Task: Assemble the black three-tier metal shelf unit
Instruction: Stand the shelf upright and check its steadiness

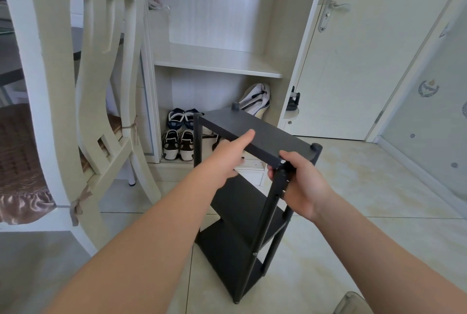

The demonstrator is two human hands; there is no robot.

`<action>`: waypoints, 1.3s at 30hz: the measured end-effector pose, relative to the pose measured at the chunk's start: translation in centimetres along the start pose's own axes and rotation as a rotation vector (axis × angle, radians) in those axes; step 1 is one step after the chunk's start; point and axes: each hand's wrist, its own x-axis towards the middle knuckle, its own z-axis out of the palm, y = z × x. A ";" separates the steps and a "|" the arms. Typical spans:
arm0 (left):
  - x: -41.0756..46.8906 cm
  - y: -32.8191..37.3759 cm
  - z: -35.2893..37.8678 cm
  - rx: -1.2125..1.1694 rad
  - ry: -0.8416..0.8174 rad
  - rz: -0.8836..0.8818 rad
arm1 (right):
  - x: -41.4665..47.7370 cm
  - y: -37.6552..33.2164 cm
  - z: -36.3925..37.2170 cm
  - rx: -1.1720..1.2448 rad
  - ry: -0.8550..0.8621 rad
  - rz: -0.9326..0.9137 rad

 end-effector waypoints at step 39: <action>-0.1 -0.6 -1.2 -0.270 -0.077 -0.088 | 5.2 0.3 -1.9 -0.345 0.266 -0.170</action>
